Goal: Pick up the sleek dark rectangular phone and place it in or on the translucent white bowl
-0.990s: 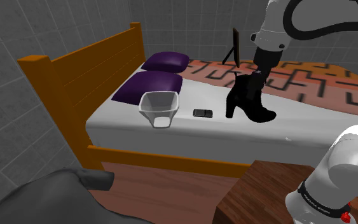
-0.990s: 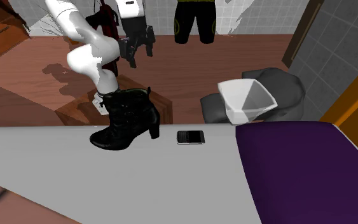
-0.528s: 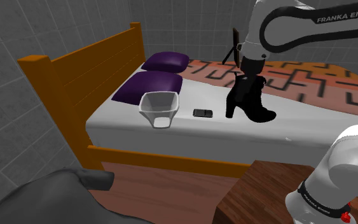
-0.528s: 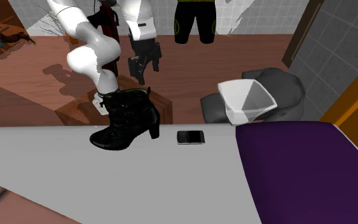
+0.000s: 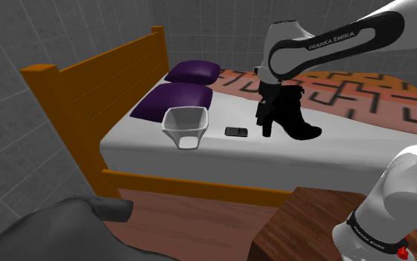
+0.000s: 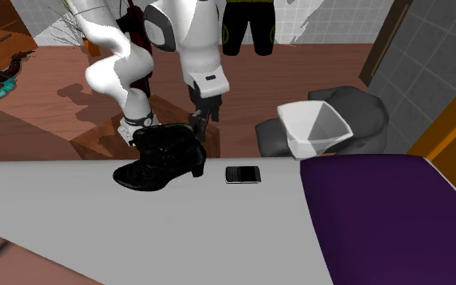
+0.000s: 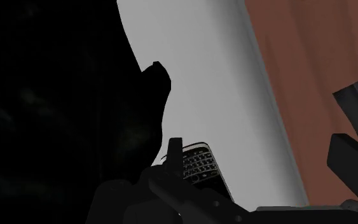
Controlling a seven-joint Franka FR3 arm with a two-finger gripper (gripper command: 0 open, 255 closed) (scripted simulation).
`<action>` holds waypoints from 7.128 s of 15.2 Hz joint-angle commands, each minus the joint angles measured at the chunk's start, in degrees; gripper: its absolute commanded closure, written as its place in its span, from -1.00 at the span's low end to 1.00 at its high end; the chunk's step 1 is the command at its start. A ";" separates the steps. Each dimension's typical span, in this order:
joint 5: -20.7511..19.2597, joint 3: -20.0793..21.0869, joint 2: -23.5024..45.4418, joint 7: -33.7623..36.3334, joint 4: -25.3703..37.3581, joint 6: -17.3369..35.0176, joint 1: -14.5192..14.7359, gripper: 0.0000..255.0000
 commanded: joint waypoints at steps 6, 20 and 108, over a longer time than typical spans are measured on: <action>1.05 -1.47 16.24 -7.34 7.81 7.72 0.51 -1.00; 2.14 -1.40 24.87 -9.91 8.89 15.01 0.48 -1.00; -0.32 7.65 38.00 11.64 49.08 -11.76 11.77 1.00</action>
